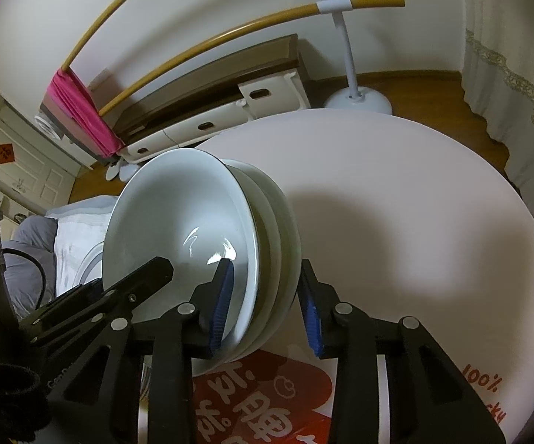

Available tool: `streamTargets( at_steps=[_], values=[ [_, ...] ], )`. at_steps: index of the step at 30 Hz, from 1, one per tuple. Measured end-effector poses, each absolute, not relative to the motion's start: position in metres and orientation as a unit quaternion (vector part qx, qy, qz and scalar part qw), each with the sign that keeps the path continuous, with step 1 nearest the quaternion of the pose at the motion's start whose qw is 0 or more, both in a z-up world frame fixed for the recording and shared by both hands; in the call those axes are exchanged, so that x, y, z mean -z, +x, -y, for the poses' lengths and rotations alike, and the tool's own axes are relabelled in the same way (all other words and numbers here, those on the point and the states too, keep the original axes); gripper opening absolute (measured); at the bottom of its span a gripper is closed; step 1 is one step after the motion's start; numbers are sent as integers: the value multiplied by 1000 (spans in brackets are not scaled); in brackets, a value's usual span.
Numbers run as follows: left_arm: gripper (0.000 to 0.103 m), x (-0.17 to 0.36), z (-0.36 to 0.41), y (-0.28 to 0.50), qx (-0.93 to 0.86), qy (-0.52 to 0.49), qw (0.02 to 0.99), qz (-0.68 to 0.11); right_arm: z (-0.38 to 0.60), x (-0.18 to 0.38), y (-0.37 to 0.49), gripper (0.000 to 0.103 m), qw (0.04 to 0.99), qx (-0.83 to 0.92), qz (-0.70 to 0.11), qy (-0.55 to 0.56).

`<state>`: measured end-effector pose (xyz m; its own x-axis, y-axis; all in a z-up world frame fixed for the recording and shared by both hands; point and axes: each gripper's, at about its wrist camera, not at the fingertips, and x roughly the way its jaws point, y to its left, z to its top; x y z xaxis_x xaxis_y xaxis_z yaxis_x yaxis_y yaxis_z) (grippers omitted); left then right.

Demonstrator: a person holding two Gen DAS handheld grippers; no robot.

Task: Organize plates and bowls
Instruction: 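Lift the bowl stack with both grippers and carry it over the plate stack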

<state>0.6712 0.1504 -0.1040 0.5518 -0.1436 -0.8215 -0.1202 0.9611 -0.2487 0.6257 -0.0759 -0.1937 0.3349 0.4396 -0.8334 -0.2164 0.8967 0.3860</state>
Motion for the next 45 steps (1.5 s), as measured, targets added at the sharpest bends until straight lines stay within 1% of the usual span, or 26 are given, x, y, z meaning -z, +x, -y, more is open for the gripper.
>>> streamTargets(
  at_steps=[11,21,33,45],
  values=[
    [24,99,-144,662,1,-129,879,-459,83,198,623,28,806,-207,-543,115],
    [24,91,-142,654,3,-129,882,-454,88,196,617,28,802,-215,-543,126],
    [24,74,-146,631,1,-128,889,-440,89,174,595,28,809,-223,-530,125],
    [24,54,-165,578,-9,-137,899,-415,64,141,557,28,817,-236,-514,110]
  ],
)
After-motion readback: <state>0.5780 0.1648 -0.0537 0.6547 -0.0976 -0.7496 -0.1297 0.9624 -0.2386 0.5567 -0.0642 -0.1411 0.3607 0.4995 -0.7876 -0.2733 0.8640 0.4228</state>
